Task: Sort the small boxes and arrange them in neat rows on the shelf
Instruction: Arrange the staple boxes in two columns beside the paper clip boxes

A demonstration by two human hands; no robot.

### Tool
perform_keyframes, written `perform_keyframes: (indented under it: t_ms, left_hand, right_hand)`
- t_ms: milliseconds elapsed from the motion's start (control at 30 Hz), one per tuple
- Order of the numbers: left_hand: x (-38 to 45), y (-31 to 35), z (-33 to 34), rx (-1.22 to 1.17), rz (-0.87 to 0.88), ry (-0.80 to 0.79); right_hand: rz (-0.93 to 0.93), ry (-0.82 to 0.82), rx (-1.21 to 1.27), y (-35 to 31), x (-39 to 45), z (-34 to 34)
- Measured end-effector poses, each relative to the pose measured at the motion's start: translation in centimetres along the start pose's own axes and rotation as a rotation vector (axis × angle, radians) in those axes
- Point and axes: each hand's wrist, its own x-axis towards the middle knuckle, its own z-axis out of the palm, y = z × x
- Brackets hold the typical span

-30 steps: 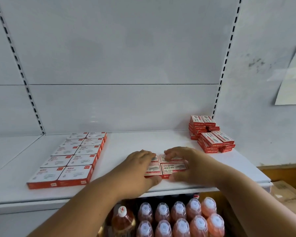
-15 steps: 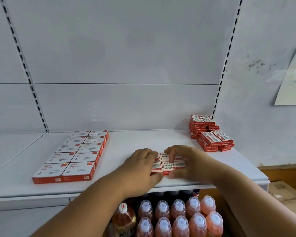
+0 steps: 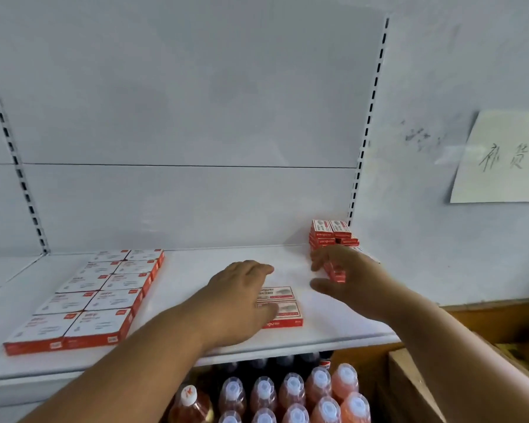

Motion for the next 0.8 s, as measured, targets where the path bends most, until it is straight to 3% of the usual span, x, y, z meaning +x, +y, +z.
perform_keyframes:
  t_ms: [100,300,433,567,800]
  left_hand:
    - [2.0,2.3,0.1,-0.023,0.041,0.026]
    - [7.5,8.0,1.0,0.054,0.029,0.136]
    - [11.9,11.0,2.3,0.063,-0.036,0.142]
    - [13.9,12.1,3.6,0.094,-0.145,0.106]
    - [14.2,13.0,3.5,-0.006,-0.259,0.193]
  right_hand:
    - [0.012,0.07,0.009,2.5,0.3,-2.3]
    - [0.044,0.059,-0.122,8.0,2.0,-6.2]
    - [0.124,-0.034,-0.169,11.3,3.2,-7.5]
    - [0.094,-0.181,-0.039,13.1,3.8,-7.4]
    - [0.015,-0.161,0.008,14.4,4.2,-7.2]
